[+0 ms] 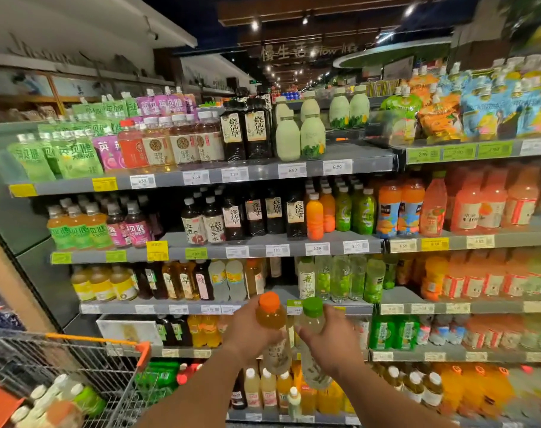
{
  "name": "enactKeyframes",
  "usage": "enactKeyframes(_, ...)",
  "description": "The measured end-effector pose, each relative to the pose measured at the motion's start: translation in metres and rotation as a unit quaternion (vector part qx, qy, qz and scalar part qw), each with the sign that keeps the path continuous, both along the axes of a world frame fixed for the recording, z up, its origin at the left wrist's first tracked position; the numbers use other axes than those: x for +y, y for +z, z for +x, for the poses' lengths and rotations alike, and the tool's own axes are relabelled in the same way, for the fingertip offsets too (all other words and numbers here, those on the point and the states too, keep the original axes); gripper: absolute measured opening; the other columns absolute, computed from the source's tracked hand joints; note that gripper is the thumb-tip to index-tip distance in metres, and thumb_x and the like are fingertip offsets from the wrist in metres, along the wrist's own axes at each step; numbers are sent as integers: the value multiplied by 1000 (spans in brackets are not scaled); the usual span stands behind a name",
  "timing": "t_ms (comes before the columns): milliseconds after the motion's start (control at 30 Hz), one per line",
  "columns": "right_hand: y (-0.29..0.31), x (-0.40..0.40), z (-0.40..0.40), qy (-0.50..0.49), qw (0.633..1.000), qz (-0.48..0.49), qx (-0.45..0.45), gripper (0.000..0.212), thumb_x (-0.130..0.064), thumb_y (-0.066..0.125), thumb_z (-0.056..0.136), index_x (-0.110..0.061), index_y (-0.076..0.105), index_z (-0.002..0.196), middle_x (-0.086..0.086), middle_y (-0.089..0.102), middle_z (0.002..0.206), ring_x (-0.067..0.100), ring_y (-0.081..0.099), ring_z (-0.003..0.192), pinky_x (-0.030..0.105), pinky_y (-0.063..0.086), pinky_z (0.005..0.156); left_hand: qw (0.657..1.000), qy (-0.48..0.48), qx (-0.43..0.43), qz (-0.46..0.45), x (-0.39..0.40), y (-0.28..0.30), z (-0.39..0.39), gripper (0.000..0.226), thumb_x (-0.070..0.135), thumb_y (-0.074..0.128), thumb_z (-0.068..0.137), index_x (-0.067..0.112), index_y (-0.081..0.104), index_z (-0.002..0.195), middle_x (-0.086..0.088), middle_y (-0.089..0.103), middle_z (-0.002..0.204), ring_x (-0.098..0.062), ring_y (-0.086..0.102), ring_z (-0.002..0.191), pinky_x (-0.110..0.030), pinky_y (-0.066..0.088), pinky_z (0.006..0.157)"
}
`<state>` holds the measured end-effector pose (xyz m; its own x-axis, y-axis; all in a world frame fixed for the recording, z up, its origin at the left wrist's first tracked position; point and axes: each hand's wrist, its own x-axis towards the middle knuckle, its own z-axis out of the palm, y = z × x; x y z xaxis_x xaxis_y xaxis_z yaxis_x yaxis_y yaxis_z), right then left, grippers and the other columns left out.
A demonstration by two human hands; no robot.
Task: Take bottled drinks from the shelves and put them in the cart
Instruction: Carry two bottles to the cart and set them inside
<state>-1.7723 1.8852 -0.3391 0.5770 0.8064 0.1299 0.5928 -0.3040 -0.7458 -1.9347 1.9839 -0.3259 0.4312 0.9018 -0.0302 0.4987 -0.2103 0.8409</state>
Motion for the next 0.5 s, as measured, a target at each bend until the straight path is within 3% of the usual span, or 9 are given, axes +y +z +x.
enactKeyframes(100, -2, 29, -3, 1, 1000, -4, 17, 30, -49, 66, 73, -39, 50, 97, -14, 64, 89, -3, 49, 65, 19, 35, 54, 1000, -2, -4, 7, 33, 1, 0, 55, 35, 88, 57, 56, 54, 95, 20, 69, 92, -1, 66, 87, -31, 56, 83)
enactKeyframes(200, -2, 61, -1, -9, 1000, -29, -7, 33, -50, 65, 70, -40, 47, 96, -12, 56, 85, 9, 54, 78, 25, 34, 58, 1000, -21, -5, 0, 71, 1, 4, 52, 24, 84, 64, 50, 55, 98, 15, 70, 92, -5, 67, 87, -34, 57, 84)
enactKeyframes(333, -6, 99, 5, -38, 997, -72, -16, 39, -52, 64, 70, -37, 45, 100, -10, 44, 79, 21, 43, 83, 33, 35, 68, 1000, -24, 2, -4, 117, -9, 10, 50, 16, 79, 62, 40, 57, 100, 7, 70, 90, -12, 68, 84, -34, 58, 74)
enactKeyframes(500, -23, 141, 20, -31, 998, -51, 2, 41, -45, 71, 71, -33, 42, 96, -6, 56, 81, 23, 57, 81, 32, 44, 65, 999, -17, 27, 14, 156, -37, 27, 63, 16, 84, 60, 41, 55, 109, 12, 67, 98, -11, 64, 93, -35, 55, 85)
